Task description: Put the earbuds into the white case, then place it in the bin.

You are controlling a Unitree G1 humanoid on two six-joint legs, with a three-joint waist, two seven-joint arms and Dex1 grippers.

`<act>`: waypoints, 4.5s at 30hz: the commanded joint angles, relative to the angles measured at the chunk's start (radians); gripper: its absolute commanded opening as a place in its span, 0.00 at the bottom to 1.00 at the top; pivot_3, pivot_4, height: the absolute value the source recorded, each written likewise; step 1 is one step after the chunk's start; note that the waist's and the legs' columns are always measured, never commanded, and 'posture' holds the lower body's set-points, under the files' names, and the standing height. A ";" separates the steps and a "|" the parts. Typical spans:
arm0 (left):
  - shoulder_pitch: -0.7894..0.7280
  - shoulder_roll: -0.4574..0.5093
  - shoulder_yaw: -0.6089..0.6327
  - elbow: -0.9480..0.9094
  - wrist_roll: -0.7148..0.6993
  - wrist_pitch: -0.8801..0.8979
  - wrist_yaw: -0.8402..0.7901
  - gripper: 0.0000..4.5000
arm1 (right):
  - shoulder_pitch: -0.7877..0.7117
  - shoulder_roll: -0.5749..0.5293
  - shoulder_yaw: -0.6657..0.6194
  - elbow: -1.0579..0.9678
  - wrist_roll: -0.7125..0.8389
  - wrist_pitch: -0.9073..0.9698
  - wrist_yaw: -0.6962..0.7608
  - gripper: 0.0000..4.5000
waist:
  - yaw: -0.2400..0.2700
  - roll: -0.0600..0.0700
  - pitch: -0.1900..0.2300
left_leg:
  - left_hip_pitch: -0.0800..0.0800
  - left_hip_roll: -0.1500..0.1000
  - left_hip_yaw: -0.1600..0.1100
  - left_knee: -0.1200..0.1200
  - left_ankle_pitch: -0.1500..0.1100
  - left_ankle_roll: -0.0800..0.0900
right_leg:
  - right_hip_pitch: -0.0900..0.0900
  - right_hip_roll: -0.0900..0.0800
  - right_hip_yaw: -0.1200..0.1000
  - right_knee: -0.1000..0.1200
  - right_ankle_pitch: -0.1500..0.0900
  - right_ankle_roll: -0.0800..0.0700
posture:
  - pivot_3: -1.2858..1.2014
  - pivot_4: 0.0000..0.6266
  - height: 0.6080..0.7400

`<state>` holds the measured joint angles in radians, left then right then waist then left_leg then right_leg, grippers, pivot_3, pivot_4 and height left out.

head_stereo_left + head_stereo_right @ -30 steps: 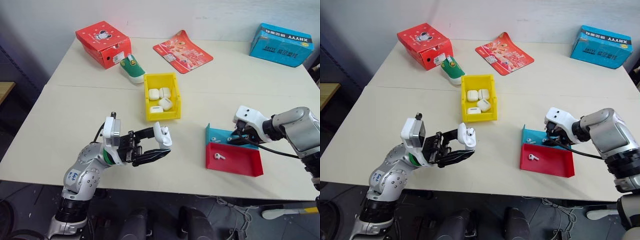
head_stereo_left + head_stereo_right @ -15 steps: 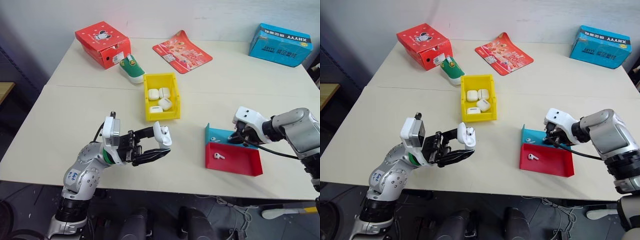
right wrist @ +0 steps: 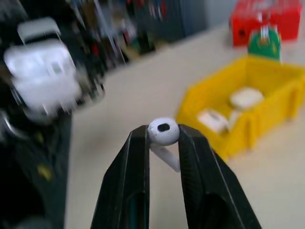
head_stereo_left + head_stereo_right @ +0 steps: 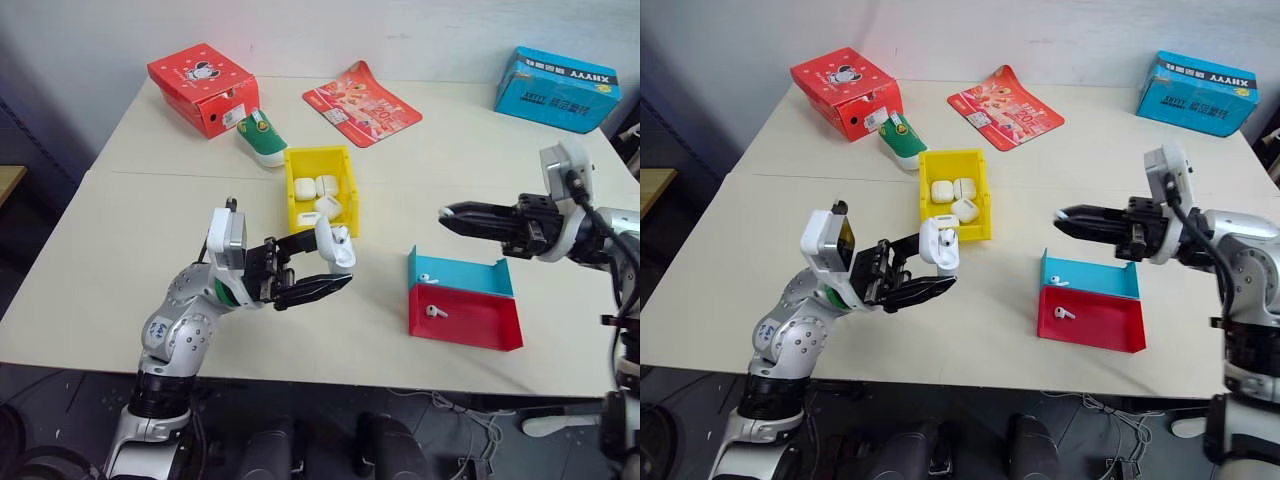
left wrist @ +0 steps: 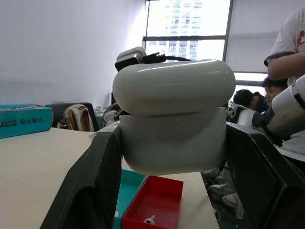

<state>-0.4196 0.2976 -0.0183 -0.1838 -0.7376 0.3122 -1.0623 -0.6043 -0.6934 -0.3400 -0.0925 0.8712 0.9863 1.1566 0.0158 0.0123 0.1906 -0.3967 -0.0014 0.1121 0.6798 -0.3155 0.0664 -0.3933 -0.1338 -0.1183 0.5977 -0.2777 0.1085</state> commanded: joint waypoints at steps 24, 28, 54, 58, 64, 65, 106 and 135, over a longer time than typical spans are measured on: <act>-0.127 -0.098 -0.029 0.101 0.104 -0.126 0.000 0.62 | 0.042 0.139 0.107 -0.296 0.567 0.112 -0.520 0.10 | -0.001 0.000 0.000 | -0.006 -0.002 -0.001 0.001 -0.001 0.003 | -0.003 0.000 -0.002 0.003 0.000 0.000 | 0.52 0.24 1.00; -0.129 -0.104 -0.023 0.098 0.102 -0.129 0.004 0.62 | 0.055 0.123 0.129 -0.292 0.539 0.096 -0.505 0.10 | -0.002 0.000 0.000 | -0.006 -0.002 -0.001 0.001 -0.001 0.003 | -0.003 0.000 -0.002 0.003 0.000 0.000 | 0.52 0.24 1.00; -0.104 0.101 -0.117 0.068 0.324 -0.150 -0.012 0.62 | 0.226 -0.153 0.056 -0.342 0.303 -0.110 -0.330 1.00 | 0.004 -0.001 0.000 | -0.007 -0.002 -0.003 0.001 -0.001 0.004 | -0.001 -0.001 -0.005 -0.004 0.001 0.001 | 0.52 0.24 1.00; -0.131 0.136 -0.183 0.098 0.440 -0.151 0.035 0.62 | 0.200 -0.118 0.144 -0.391 0.123 -0.256 -0.287 0.72 | 0.007 -0.001 0.000 | -0.007 -0.002 -0.002 0.001 -0.001 0.003 | -0.002 0.001 -0.004 -0.004 0.001 0.002 | 0.52 0.24 1.00; -0.166 0.114 -0.221 0.116 0.494 -0.135 0.060 0.62 | 0.166 -0.077 0.294 -0.410 -0.051 -0.363 -0.242 0.22 | 0.009 -0.001 0.000 | -0.008 -0.002 -0.004 0.001 -0.001 0.003 | -0.002 -0.001 -0.005 -0.003 0.002 0.003 | 0.52 0.24 1.00; -0.170 0.111 -0.222 0.117 0.495 -0.129 0.063 0.62 | 0.155 -0.065 0.317 -0.410 -0.069 -0.366 -0.248 0.13 | 0.008 -0.001 0.000 | -0.008 -0.002 -0.004 0.001 -0.001 0.003 | -0.002 0.000 -0.005 -0.003 0.002 0.003 | 0.52 0.24 1.00; -0.542 0.069 -0.002 0.677 0.529 -0.083 0.308 0.62 | 0.870 0.170 -0.298 -0.408 -0.352 -0.997 -0.363 0.99 | 0.021 -0.002 0.000 | -0.006 -0.005 -0.002 0.001 0.002 0.005 | 0.001 0.004 -0.009 0.001 0.004 0.008 | 0.52 0.24 1.00; 0.257 0.506 0.393 0.302 0.426 -0.323 0.064 0.99 | 0.586 -0.188 -0.087 0.084 -0.399 -1.178 0.092 1.00 | -0.029 -0.006 0.003 | 0.008 -0.001 0.006 -0.004 -0.004 -0.004 | 0.000 -0.003 0.009 0.003 0.001 0.002 | 0.52 0.24 1.00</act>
<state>-0.1945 0.7864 0.3083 0.1979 -0.2764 0.0039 -1.0024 -0.0028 -0.8617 -0.4400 -0.0593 0.4777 -0.1382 1.1847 -0.0130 0.0066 0.1938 -0.3885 -0.0032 0.1172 0.6756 -0.3199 0.0624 -0.3932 -0.1383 -0.1100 0.6006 -0.2771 0.1102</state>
